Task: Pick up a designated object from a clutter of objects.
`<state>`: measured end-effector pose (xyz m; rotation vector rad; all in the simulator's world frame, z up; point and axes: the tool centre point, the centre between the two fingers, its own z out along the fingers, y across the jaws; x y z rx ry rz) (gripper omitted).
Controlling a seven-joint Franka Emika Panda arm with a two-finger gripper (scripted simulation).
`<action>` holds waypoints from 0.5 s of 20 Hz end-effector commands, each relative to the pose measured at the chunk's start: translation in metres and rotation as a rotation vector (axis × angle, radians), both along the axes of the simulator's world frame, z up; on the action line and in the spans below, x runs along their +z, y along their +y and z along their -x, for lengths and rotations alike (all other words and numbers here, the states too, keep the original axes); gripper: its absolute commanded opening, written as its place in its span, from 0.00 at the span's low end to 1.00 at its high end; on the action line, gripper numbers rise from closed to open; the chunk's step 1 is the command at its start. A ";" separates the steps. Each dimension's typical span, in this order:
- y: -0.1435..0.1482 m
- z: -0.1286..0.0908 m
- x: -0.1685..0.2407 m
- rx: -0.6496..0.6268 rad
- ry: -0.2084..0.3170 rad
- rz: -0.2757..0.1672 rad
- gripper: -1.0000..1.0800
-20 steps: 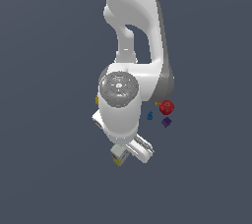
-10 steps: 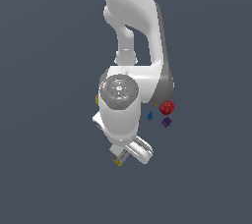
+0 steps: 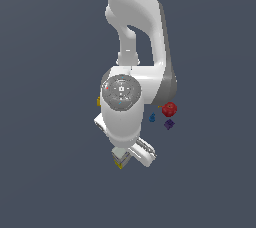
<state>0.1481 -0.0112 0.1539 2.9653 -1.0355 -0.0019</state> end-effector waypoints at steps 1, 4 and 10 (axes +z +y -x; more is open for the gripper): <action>0.002 0.001 0.006 0.000 -0.001 0.000 0.00; 0.007 0.003 0.018 0.000 -0.001 0.000 0.00; 0.022 0.013 0.060 0.000 -0.001 0.000 0.00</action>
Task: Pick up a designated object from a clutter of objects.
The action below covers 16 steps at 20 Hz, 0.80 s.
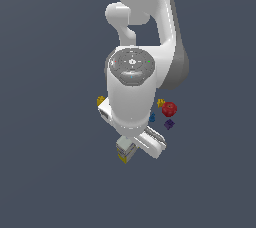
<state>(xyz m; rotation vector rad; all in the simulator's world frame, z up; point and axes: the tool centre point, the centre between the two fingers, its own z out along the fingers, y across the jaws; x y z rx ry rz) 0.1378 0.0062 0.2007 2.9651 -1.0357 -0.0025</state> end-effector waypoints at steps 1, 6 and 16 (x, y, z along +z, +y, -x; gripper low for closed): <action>0.008 0.004 0.022 0.001 -0.002 0.000 0.00; 0.028 0.016 0.075 0.000 -0.002 0.000 0.00; 0.068 0.037 0.184 0.000 -0.002 0.001 0.00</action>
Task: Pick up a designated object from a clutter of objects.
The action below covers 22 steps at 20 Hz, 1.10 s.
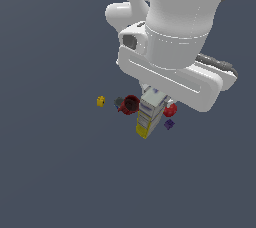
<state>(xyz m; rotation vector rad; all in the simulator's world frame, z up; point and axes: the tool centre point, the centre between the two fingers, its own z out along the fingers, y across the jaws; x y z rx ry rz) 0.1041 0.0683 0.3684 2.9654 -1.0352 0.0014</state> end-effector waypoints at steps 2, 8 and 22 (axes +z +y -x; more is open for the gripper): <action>0.014 0.007 0.037 0.000 0.001 0.000 0.00; 0.033 0.016 0.089 0.000 0.001 0.000 0.00; 0.051 0.021 0.134 0.000 0.001 -0.001 0.00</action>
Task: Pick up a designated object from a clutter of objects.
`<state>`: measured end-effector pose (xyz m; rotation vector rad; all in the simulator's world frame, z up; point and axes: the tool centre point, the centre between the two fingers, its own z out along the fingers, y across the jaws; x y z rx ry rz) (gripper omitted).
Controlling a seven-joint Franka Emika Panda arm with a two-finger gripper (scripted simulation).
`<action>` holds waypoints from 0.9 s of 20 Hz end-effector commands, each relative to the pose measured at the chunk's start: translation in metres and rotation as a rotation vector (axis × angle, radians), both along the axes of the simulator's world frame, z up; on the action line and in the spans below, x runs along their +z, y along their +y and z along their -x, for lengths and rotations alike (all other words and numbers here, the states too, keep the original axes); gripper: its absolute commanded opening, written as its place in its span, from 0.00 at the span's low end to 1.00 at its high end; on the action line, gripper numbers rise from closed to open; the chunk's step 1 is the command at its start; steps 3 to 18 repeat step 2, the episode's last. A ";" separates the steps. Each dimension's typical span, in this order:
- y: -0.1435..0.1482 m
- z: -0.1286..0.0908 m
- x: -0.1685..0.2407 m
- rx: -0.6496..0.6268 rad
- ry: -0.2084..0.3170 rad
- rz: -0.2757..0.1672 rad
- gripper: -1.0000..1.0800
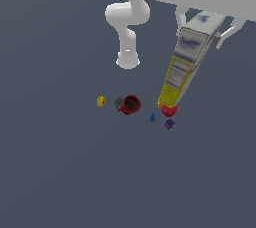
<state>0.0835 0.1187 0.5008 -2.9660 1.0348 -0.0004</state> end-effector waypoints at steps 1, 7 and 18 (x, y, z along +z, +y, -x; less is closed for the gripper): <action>0.001 0.000 0.002 0.000 0.000 0.000 0.00; 0.001 0.000 0.002 0.000 0.000 0.000 0.00; 0.001 0.000 0.002 0.000 0.000 0.000 0.00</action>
